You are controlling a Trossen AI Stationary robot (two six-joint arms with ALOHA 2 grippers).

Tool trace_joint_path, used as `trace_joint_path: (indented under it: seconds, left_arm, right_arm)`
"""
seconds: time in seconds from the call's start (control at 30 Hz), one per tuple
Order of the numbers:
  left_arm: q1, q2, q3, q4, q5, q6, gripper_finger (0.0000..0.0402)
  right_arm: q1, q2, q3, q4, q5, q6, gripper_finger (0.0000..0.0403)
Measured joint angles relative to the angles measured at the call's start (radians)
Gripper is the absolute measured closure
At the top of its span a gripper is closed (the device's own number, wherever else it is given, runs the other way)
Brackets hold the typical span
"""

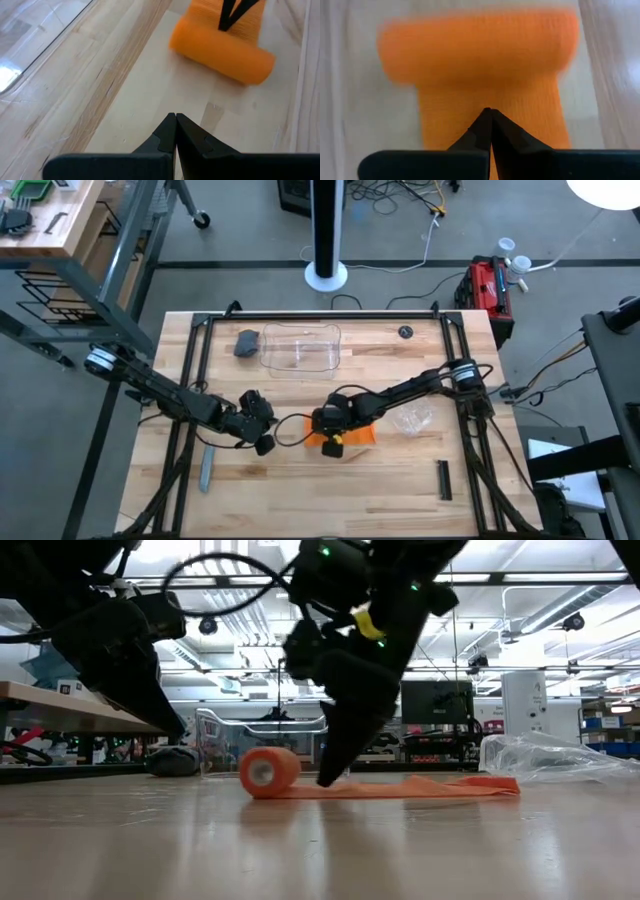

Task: Roll bandage
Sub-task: Roll the orange bandage

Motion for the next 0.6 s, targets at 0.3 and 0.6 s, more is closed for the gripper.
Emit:
trace_joint_path:
  seconds: [0.3,0.6]
  left_arm:
    - [0.0,0.0,0.0,0.001,0.0,-0.001,0.0401]
    - [0.002,0.0,-0.001,0.001,-0.002,0.017,0.0401]
  right_arm:
    - [0.001,-0.107,-0.155,0.189,0.048,0.029,0.0403]
    - [-0.004,-0.154,-0.231,0.452,0.048,0.002,0.0403]
